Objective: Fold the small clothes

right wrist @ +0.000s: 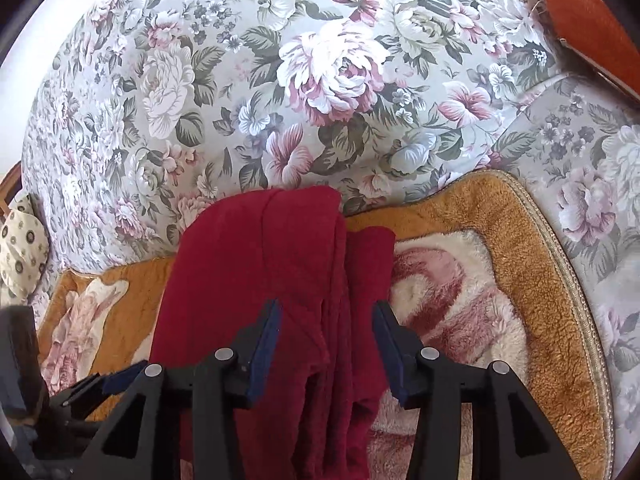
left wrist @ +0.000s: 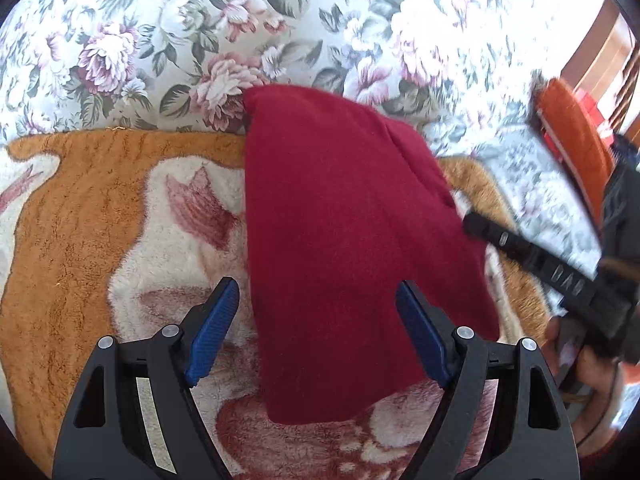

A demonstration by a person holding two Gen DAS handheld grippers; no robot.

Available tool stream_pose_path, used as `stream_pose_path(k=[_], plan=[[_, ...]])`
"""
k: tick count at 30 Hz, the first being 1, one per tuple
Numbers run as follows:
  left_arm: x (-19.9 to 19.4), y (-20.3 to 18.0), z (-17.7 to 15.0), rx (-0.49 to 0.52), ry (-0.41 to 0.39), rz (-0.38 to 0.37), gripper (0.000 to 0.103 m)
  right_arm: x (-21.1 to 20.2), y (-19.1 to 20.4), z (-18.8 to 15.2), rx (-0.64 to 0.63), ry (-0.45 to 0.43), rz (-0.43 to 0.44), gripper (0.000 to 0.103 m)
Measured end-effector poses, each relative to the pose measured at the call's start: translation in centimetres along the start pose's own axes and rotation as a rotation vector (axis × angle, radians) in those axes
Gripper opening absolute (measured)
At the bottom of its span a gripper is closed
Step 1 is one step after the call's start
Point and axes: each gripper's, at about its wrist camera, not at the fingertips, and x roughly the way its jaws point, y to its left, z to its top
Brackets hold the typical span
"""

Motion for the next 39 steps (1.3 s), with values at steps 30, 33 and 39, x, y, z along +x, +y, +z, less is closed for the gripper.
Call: stream_pose_path(k=[30, 33, 39], plan=[[0.4, 0.8, 0.3, 0.024, 0.0, -0.1, 0.058, 1.2, -0.5, -1.0, 0.122, -0.006, 0.261, 0.041], [-3.5, 1.1, -1.5, 0.047, 0.002, -0.081, 0.058, -0.9, 1.3, -2.6, 0.098, 0.003, 0.293, 0.041], [-8.7, 2.7, -7.8, 0.041, 0.032, -0.034, 0.058, -3.5, 4.4, -7.9, 0.077, 0.055, 0.372, 0.041]])
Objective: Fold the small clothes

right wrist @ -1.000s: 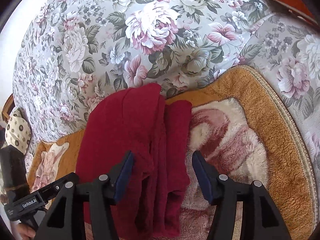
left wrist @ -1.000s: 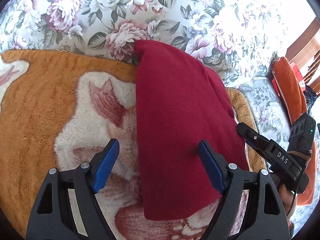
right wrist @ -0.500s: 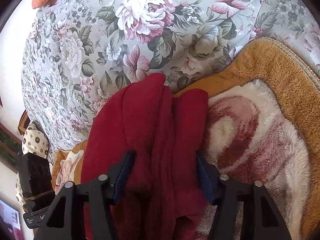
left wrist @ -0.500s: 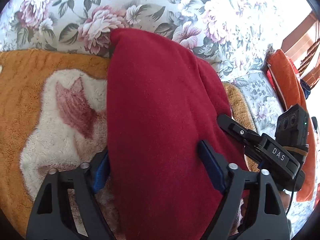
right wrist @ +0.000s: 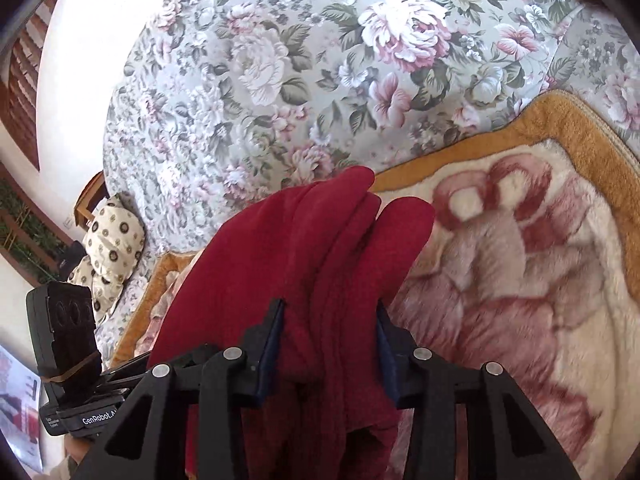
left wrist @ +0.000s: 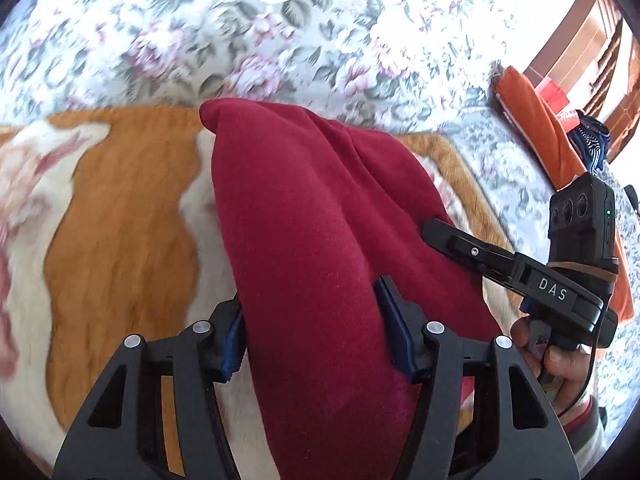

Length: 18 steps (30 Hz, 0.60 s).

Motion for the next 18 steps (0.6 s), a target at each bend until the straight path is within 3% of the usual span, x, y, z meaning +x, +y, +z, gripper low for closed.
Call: stream_pose_path(k=[2, 4, 7, 9, 11, 13, 14, 17, 18], plan=[[0.6, 0.7, -2.1, -0.018, 0.052, 0.03, 0.059, 1.0, 0.8, -1.9, -0.042, 0.066, -0.048, 0.044], [1.2, 1.6, -3.5, -0.041, 0.066, 0.038, 0.063, 1.2, 1.6, -3.2, -0.114, 0.092, -0.16, 0.047], [-0.5, 1.8, -3.7, -0.067, 0.012, 0.056, 0.063, -1.3, 3.2, -3.4, -0.161, 0.001, -0.216, 0.05], [-2.2, 1.6, -3.5, -0.056, -0.076, 0.102, 0.063, -2.8, 4.2, -3.0, -0.175, -0.057, -0.216, 0.05], [-3.3, 1.4, -3.3, -0.035, -0.144, 0.149, 0.063, -2.7, 5.2, -2.5, -0.186, -0.067, -0.219, 0.05], [-2.9, 1.5, -3.1, -0.037, -0.136, 0.139, 0.063, -1.2, 5.6, -2.0, -0.19, -0.038, -0.236, 0.05], [-2.4, 1.6, -3.0, -0.046, -0.128, 0.135, 0.063, -0.2, 5.6, -1.8, -0.187, -0.02, -0.239, 0.044], [-1.3, 1.9, -3.2, -0.039, -0.105, 0.146, 0.063, 2.8, 5.0, -1.3, -0.157, 0.044, -0.212, 0.011], [-1.2, 1.8, -3.1, -0.032, -0.106, 0.143, 0.063, 2.9, 4.9, -1.2, -0.154, 0.036, -0.217, 0.008]])
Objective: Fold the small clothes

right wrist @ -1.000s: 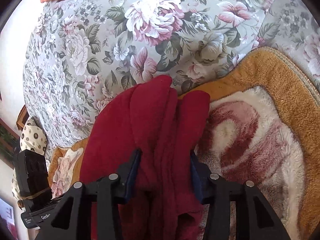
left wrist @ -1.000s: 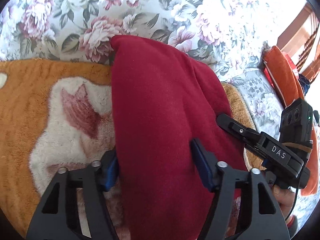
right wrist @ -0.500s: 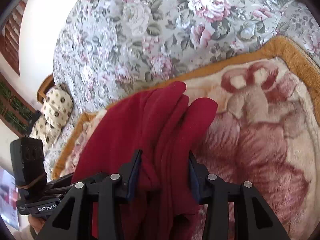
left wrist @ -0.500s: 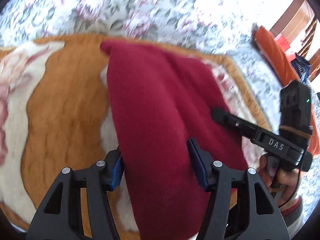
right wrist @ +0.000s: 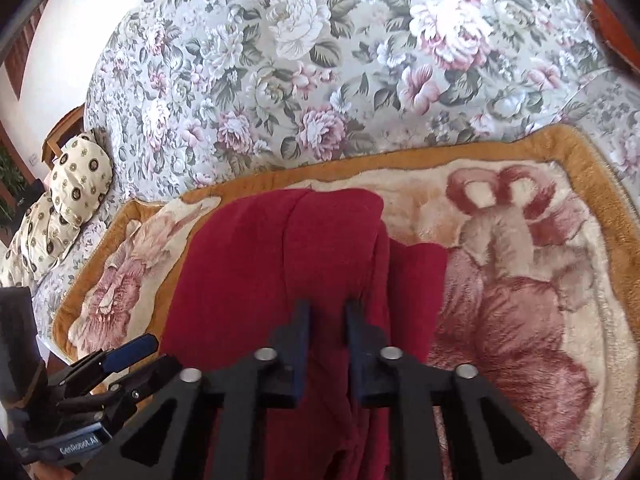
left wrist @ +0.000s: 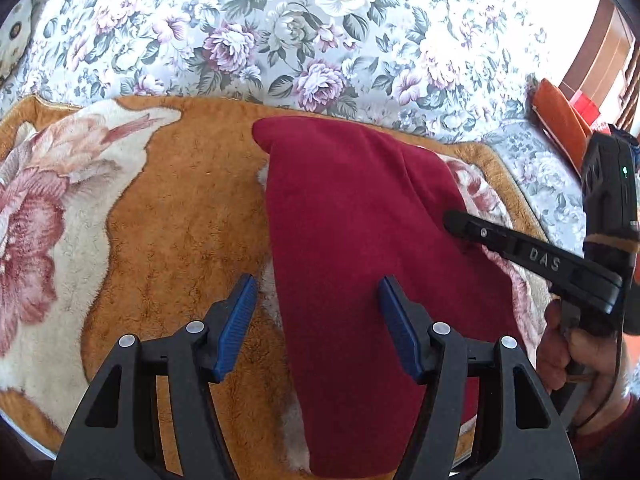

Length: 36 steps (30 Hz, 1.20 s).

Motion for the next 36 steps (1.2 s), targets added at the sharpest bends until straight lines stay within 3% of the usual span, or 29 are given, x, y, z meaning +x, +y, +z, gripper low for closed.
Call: stream_pose_path(k=[4, 10, 13, 15, 17, 20, 22, 24, 26, 29, 33, 36], plan=[[-0.1, -0.2, -0.1, 0.017, -0.013, -0.012, 0.065, -2.6, 0.6, 0.0, -0.06, -0.088, -0.048, 0.007], [1.4, -1.4, -0.1, 0.051, 0.002, 0.007, 0.07, 0.7, 1.0, -1.3, -0.137, -0.046, -0.235, 0.007], [1.5, -1.3, -0.1, 0.045, 0.007, 0.011, 0.07, 0.0, 0.6, -1.2, -0.096, -0.06, -0.213, 0.007], [1.4, -1.3, -0.1, 0.042, 0.009, 0.015, 0.07, -1.1, 0.1, -0.8, -0.029, -0.06, -0.167, 0.014], [1.4, -1.4, -0.1, 0.043, 0.009, 0.018, 0.07, -2.7, 0.4, -0.4, 0.009, -0.106, -0.129, 0.015], [1.4, -1.4, -0.1, 0.042, 0.009, 0.018, 0.07, -3.7, 1.9, 0.2, -0.026, -0.15, -0.079, 0.015], [1.5, -1.4, 0.0, 0.045, 0.009, 0.016, 0.07, -2.8, 2.7, 0.6, -0.053, -0.13, -0.042, 0.015], [1.6, -1.4, 0.0, 0.047, 0.011, 0.013, 0.07, -0.7, 2.8, 0.8, -0.073, -0.079, -0.064, 0.015], [1.7, -1.5, 0.1, 0.051, 0.015, 0.008, 0.07, 2.6, 2.1, 1.1, -0.083, 0.001, -0.154, 0.015], [1.9, -1.5, 0.2, 0.052, 0.015, -0.001, 0.071, 4.7, 0.7, 1.6, -0.062, 0.006, -0.153, 0.013], [1.8, -1.4, 0.2, 0.049, 0.017, 0.002, 0.071, 3.2, 0.5, 2.2, -0.031, 0.022, -0.127, 0.013], [1.5, -1.3, 0.1, 0.053, 0.006, 0.01, 0.071, 0.1, 1.5, 0.6, -0.083, 0.003, -0.127, 0.015]])
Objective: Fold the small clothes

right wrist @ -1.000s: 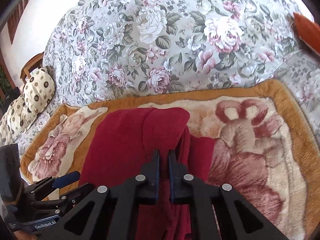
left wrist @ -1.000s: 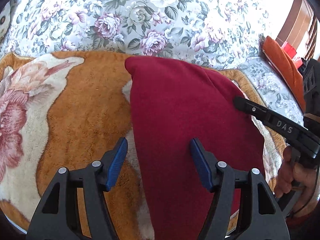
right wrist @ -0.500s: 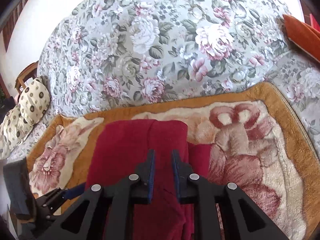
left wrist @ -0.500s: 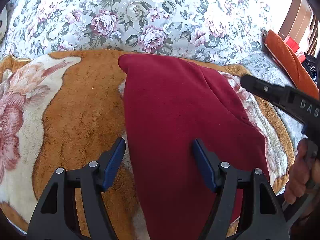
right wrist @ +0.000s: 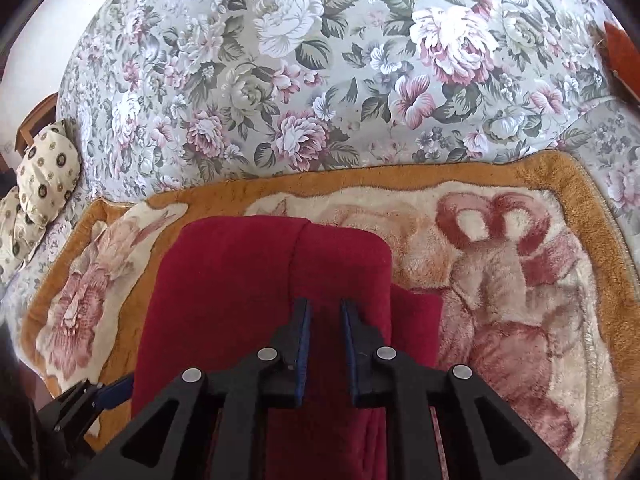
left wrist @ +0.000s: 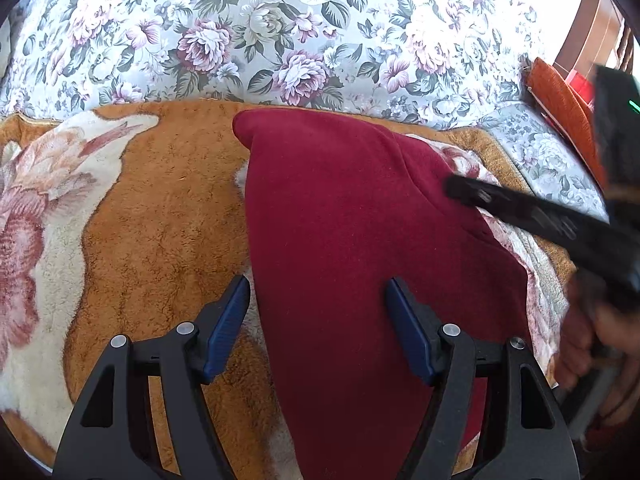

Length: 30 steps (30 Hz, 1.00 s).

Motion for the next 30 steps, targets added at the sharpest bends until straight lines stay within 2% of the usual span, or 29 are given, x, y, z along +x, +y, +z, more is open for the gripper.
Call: stream_pose_path(k=[4, 6, 7, 11, 15, 23, 30], plan=[[-0.1, -0.2, -0.3, 0.004, -0.013, 0.013, 0.071, -2.5, 0.9, -4.6, -0.089, 0.016, -0.065, 0.017], [-0.2, -0.5, -0.5, 0.008, -0.028, 0.03, 0.071, -2.1, 0.6, -6.3, -0.093, 0.005, -0.088, 0.027], [-0.4, -0.6, -0.7, 0.013, -0.036, 0.042, 0.071, -2.1, 0.4, -6.6, -0.076, -0.005, -0.085, 0.028], [-1.8, -1.4, -1.1, 0.059, -0.066, 0.109, 0.071, -4.4, 0.4, -6.0, -0.023, -0.024, -0.031, 0.028], [-3.8, -1.8, -1.2, 0.08, -0.125, 0.168, 0.071, -6.9, 1.7, -6.2, -0.047, -0.109, -0.08, 0.028], [-5.9, -1.9, -1.3, 0.083, -0.177, 0.228, 0.071, -8.0, 3.1, -6.9, -0.01, -0.136, -0.073, 0.028], [-7.1, -1.7, -1.3, 0.081, -0.223, 0.237, 0.071, -8.6, 3.2, -6.8, 0.009, -0.146, -0.076, 0.029]])
